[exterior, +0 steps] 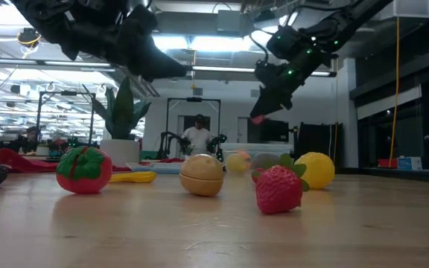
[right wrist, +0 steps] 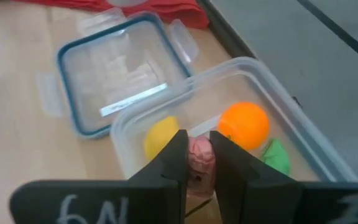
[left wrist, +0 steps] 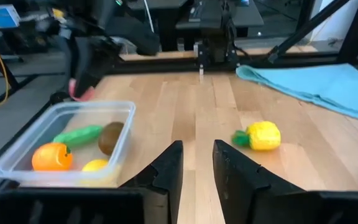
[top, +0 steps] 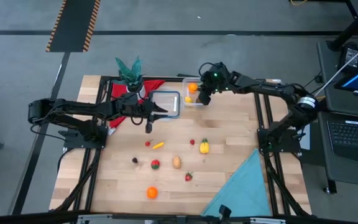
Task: Pick and placing Produce into tupperware
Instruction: Put the peach into the transparent bin
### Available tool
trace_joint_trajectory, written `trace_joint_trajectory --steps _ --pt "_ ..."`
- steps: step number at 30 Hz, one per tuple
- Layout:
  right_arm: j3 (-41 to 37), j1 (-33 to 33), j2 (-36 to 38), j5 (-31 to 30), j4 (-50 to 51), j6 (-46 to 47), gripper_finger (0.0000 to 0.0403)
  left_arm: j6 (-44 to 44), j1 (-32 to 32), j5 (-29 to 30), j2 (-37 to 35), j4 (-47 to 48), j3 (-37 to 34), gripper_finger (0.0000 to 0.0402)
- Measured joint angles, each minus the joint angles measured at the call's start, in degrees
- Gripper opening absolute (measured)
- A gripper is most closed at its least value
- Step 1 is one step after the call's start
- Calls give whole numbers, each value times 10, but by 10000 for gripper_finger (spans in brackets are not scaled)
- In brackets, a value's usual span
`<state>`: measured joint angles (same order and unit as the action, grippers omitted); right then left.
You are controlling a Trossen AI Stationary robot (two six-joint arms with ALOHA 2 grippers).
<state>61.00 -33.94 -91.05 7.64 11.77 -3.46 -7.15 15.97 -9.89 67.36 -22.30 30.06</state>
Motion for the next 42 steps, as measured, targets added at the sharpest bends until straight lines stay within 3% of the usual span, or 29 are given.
trace_joint_trajectory --steps 17,29,42 --pt "14 -16 -104 0 -18 2 56 0 0 0 0 13 0 83" --pt "14 -16 -120 0 -23 0 57 0 0 0 0 13 0 83" --pt "14 -16 -120 -1 -38 -2 112 8 0 0 0 13 0 82"
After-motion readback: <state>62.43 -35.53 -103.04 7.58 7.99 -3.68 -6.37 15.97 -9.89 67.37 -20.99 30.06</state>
